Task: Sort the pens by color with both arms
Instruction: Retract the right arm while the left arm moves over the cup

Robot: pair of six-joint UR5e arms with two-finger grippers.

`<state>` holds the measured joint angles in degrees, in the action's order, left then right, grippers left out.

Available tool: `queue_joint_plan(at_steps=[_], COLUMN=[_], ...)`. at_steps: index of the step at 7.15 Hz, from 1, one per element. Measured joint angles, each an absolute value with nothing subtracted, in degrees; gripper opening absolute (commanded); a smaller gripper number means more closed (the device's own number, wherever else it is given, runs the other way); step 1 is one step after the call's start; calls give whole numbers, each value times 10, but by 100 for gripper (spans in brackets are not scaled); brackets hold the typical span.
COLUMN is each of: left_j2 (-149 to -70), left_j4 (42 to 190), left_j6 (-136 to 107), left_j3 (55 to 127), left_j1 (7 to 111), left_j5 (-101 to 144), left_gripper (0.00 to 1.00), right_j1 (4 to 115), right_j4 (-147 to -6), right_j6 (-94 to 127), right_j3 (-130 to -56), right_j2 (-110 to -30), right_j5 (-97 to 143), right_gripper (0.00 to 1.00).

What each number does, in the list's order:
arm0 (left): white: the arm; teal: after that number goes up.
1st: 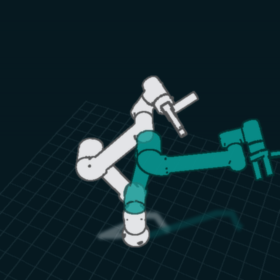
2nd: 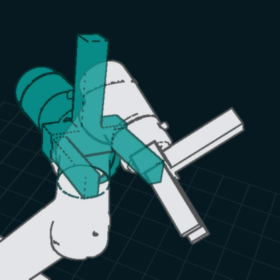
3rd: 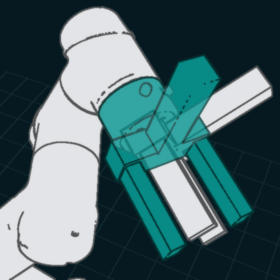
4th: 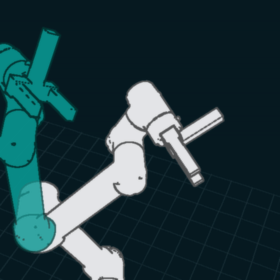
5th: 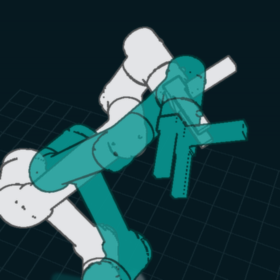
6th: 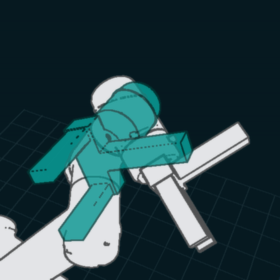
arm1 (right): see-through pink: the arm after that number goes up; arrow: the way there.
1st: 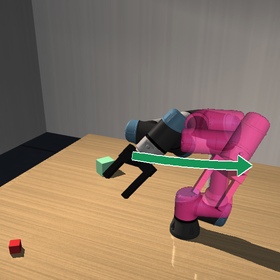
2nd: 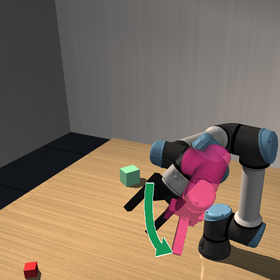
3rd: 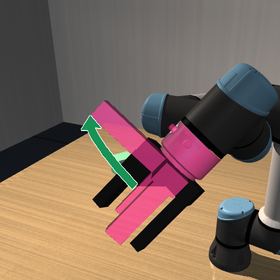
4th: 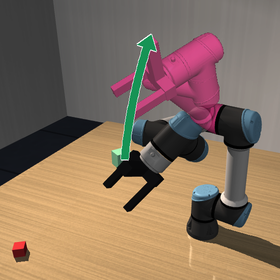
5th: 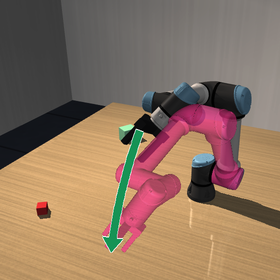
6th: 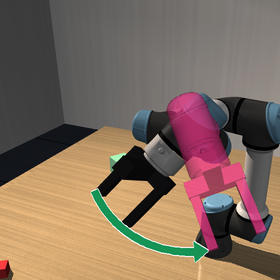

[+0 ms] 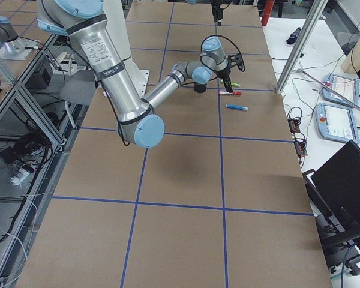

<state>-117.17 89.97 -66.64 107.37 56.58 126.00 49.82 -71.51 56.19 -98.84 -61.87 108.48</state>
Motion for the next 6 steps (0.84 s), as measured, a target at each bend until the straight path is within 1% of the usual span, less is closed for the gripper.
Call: queue_joint_plan(at_steps=[1, 2, 3, 5, 6], left_j2=[-1225, -1270, -1312, -1427, -1462], left_j4=[802, 740, 712, 700, 700], left_j6=[-679, -705, -749, -899, -963], left_j3=[1087, 1088, 1067, 949, 909], left_j1=[513, 472, 434, 375, 357], left_j5=[1202, 1165, 1138, 1095, 1085], left_gripper=[99, 99, 99, 99, 99], right_j1=[541, 584, 622, 658, 663], right_j4=[-728, -734, -736, -736, -736], right_j6=[533, 478, 420, 374, 371], right_j3=[-1001, -1003, -1001, -1000, -999], right_j2=[-661, -699, -735, -775, -783], right_j5=[1152, 1203, 1246, 1277, 1277], right_gripper=[98, 98, 98, 98, 98])
